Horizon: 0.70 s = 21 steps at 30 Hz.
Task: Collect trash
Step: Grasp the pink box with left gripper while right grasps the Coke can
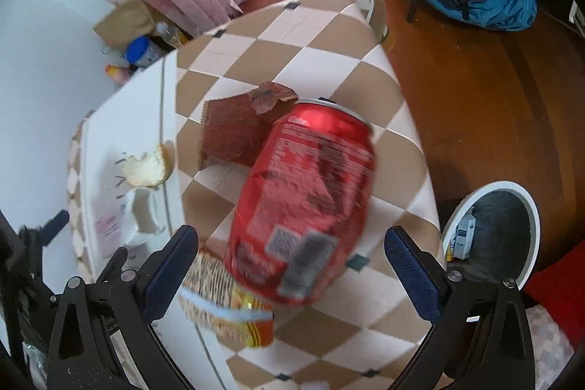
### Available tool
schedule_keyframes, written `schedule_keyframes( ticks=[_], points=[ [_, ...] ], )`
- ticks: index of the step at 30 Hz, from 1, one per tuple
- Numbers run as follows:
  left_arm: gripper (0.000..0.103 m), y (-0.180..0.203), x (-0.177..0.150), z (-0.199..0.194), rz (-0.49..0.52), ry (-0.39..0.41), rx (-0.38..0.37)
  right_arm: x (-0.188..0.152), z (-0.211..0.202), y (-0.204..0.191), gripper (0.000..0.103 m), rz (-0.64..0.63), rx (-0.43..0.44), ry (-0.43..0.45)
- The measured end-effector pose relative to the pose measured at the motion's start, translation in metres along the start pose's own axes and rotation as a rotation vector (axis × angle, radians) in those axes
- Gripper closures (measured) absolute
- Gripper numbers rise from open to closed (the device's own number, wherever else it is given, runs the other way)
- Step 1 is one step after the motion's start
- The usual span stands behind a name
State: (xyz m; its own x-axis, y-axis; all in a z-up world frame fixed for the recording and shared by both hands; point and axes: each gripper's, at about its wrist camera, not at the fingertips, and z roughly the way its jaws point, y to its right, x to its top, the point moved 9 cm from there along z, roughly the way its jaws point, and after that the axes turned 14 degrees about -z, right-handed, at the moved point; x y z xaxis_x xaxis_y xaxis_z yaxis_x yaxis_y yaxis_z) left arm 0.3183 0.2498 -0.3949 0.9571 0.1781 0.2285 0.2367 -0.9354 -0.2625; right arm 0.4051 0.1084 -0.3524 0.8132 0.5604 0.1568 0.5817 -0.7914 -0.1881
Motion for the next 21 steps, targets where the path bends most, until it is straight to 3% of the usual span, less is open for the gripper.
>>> schedule_keyframes(
  ticks=[2, 4, 7, 10, 11, 12, 15, 21],
  points=[
    [0.018, 0.006, 0.0, 0.005, 0.02, -0.014, -0.033, 0.002, 0.01, -0.002, 0.0, 0.003, -0.005, -0.02],
    [0.035, 0.009, 0.0, 0.006, 0.012, -0.023, -0.068, 0.004, 0.017, -0.003, 0.0, 0.006, -0.009, -0.037],
    [0.046, 0.006, -0.001, 0.001, -0.05, -0.026, -0.102, 0.008, 0.026, -0.002, 0.0, 0.003, -0.021, -0.041],
    [0.047, -0.01, -0.011, 0.002, -0.217, -0.094, -0.101, 0.01, 0.028, -0.003, 0.007, -0.011, -0.036, -0.04],
    [0.047, -0.017, -0.015, 0.004, -0.293, -0.129, -0.107, 0.011, 0.028, -0.004, 0.021, -0.025, -0.045, -0.037],
    [0.047, -0.023, -0.019, 0.003, -0.386, -0.146, -0.141, 0.011, 0.027, -0.003, 0.021, -0.036, -0.055, -0.035],
    [0.047, -0.028, -0.022, 0.001, -0.506, -0.161, -0.242, 0.008, 0.022, 0.0, 0.021, -0.059, -0.074, -0.032],
    [0.047, -0.013, -0.017, 0.011, -0.407, -0.127, -0.202, 0.002, 0.023, 0.011, 0.021, -0.016, -0.02, -0.062]
  ],
)
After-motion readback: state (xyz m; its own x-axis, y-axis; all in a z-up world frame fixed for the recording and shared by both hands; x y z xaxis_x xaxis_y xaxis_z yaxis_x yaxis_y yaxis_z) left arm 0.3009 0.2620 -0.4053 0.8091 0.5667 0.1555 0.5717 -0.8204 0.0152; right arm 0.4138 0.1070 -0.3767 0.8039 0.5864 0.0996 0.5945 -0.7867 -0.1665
